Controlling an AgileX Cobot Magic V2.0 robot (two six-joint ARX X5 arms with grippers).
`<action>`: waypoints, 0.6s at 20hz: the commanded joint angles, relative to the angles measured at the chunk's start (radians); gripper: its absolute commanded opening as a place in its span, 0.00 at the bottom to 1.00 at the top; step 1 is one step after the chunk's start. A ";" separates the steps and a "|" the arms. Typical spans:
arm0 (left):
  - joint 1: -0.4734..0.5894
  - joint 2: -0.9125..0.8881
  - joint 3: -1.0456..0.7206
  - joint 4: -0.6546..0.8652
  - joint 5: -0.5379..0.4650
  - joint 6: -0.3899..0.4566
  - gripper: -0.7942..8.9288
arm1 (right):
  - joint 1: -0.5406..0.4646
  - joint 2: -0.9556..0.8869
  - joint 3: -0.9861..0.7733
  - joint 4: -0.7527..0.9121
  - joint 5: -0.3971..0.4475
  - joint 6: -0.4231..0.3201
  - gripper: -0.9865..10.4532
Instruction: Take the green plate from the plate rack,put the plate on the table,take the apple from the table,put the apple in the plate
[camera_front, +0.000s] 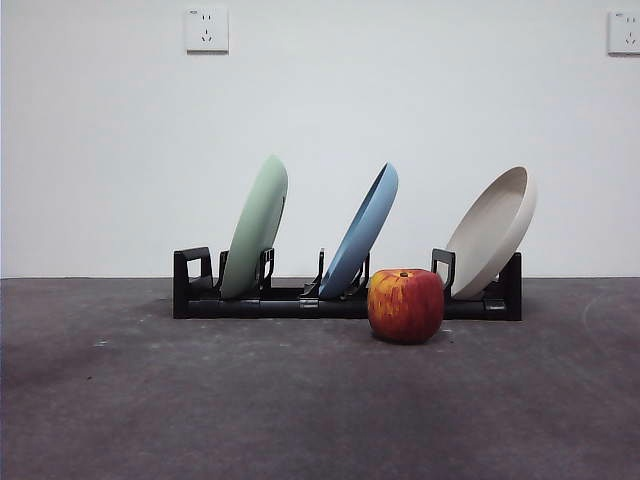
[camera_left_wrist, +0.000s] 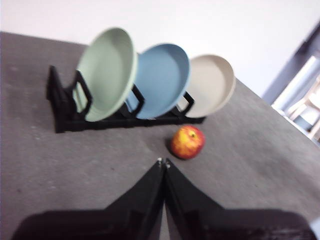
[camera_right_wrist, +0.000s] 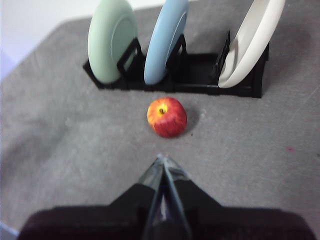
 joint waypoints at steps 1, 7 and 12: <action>0.001 0.072 0.071 -0.051 0.056 0.069 0.07 | 0.002 0.053 0.106 -0.105 -0.003 -0.119 0.08; 0.001 0.229 0.256 -0.294 0.129 0.216 0.07 | 0.002 0.168 0.310 -0.399 -0.002 -0.227 0.08; 0.001 0.290 0.356 -0.473 0.129 0.340 0.07 | 0.002 0.183 0.331 -0.481 -0.002 -0.231 0.08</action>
